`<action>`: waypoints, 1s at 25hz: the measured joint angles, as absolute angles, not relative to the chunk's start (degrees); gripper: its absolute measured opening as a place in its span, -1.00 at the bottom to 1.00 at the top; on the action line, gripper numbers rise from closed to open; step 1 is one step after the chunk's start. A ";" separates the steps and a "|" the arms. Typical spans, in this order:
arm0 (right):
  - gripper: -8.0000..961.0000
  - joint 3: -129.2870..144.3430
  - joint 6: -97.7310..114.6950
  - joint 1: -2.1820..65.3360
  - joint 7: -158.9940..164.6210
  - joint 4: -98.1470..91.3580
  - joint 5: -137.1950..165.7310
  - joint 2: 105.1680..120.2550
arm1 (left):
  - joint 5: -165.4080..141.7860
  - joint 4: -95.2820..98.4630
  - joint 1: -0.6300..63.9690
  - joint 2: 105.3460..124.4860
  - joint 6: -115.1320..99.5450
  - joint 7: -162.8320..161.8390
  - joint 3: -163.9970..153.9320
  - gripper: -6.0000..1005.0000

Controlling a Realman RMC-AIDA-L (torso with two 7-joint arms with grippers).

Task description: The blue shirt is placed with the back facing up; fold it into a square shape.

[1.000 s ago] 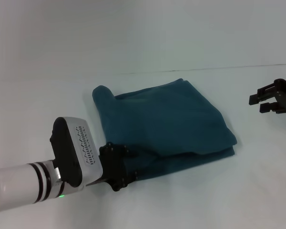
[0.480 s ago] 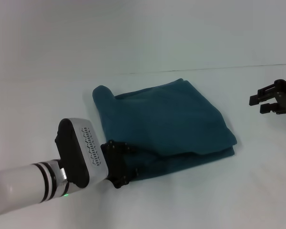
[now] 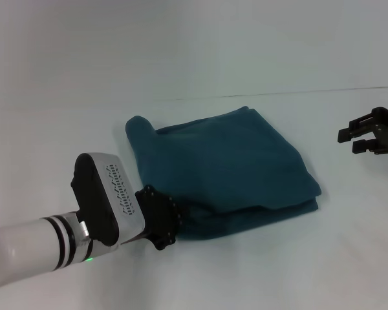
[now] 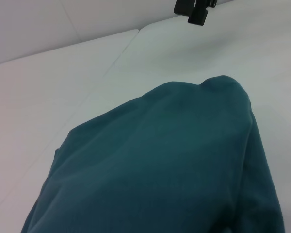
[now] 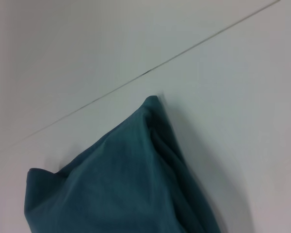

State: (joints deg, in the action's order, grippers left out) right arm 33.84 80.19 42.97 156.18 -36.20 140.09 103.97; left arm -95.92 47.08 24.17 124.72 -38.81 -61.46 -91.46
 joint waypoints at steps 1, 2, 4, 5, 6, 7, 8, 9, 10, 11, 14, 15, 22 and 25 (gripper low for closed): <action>-0.06 33.84 80.16 42.97 156.18 -36.20 140.09 103.96 | -95.91 47.16 24.17 124.71 -38.88 -61.46 -91.41 -0.78; -0.06 33.83 80.13 42.98 156.18 -36.21 140.10 103.93 | -95.91 47.16 24.17 124.71 -38.88 -61.46 -91.41 -0.82; -0.06 33.84 80.11 42.98 156.18 -36.21 140.09 103.89 | -95.98 47.52 24.08 124.71 -39.02 -61.43 -91.39 -0.88; -0.06 33.84 80.10 42.97 156.18 -36.21 140.10 103.88 | -96.01 47.60 24.04 124.71 -39.04 -61.39 -91.39 -0.91; -0.06 33.84 80.09 42.95 156.18 -36.21 140.10 103.88 | -96.02 47.62 24.01 124.71 -39.04 -61.37 -91.39 -0.94; -0.06 33.84 80.09 42.93 156.18 -36.21 140.10 103.88 | -96.01 47.63 23.99 124.72 -39.09 -61.36 -91.39 -0.94; -0.06 33.84 80.08 42.93 156.18 -36.21 140.10 103.88 | -95.95 47.64 23.95 124.71 -39.25 -61.35 -91.38 -0.94; -0.06 33.84 80.07 42.91 156.18 -36.21 140.09 103.88 | -95.86 47.67 23.83 124.71 -39.56 -61.35 -91.31 -0.94; -0.06 33.84 80.06 42.89 156.18 -36.21 140.10 103.88 | -95.74 47.74 23.64 124.72 -40.18 -61.30 -90.96 -0.94; -0.06 33.84 80.06 42.87 156.18 -36.21 140.10 103.88 | -95.68 47.79 23.48 124.71 -40.68 -61.23 -90.60 -0.94; -0.06 33.84 80.05 42.80 156.18 -36.21 140.10 103.88 | -95.63 47.92 22.45 124.71 -42.72 -60.80 -88.42 -0.93; -0.06 33.84 80.02 42.77 156.18 -36.21 140.09 103.88 | -95.61 47.93 22.29 124.72 -43.00 -60.71 -87.97 -0.93; -0.06 33.84 79.82 42.72 156.18 -35.98 140.10 103.88 | -95.53 47.99 20.86 124.71 -46.92 -59.17 -83.86 -0.93; -0.06 33.84 79.80 42.71 156.18 -35.80 140.10 103.88 | -94.37 47.69 20.06 124.71 -49.43 -56.10 -81.98 -0.93</action>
State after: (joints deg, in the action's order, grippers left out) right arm 33.84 79.80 42.71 156.18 -35.80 140.10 103.88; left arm -94.37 47.69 20.06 124.71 -49.43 -56.10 -81.98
